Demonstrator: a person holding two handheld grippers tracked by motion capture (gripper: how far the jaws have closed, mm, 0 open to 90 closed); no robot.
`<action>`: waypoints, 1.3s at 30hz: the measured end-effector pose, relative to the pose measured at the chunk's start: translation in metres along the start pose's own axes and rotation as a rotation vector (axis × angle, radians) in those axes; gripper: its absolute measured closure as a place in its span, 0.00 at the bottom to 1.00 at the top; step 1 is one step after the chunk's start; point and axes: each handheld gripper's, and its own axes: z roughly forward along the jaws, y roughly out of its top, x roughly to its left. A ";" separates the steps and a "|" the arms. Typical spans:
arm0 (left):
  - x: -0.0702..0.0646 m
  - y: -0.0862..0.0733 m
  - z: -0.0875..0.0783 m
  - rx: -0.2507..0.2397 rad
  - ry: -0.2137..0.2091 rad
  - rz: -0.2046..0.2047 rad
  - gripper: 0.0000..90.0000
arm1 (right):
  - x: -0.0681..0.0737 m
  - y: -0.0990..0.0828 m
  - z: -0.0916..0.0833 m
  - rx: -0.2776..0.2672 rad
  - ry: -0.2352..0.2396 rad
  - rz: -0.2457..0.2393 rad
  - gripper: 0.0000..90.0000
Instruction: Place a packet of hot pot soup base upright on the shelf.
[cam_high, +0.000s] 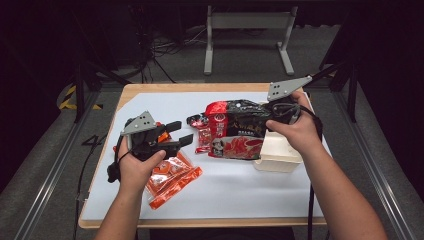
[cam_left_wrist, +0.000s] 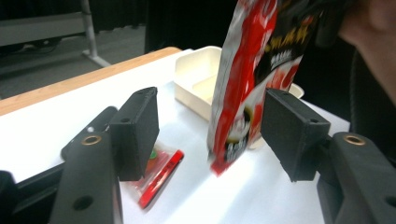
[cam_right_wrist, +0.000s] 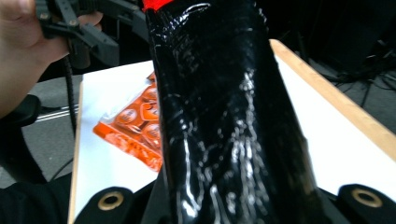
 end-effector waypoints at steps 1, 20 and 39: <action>0.002 -0.001 0.000 0.011 0.020 0.003 0.40 | -0.004 0.002 -0.004 0.001 -0.014 -0.008 0.91; 0.021 -0.012 -0.003 0.052 0.053 -0.038 0.31 | -0.045 0.008 -0.031 0.005 -0.112 -0.044 0.90; 0.031 -0.017 -0.008 0.033 0.093 -0.088 0.27 | -0.083 0.002 -0.049 0.013 -0.211 -0.026 0.90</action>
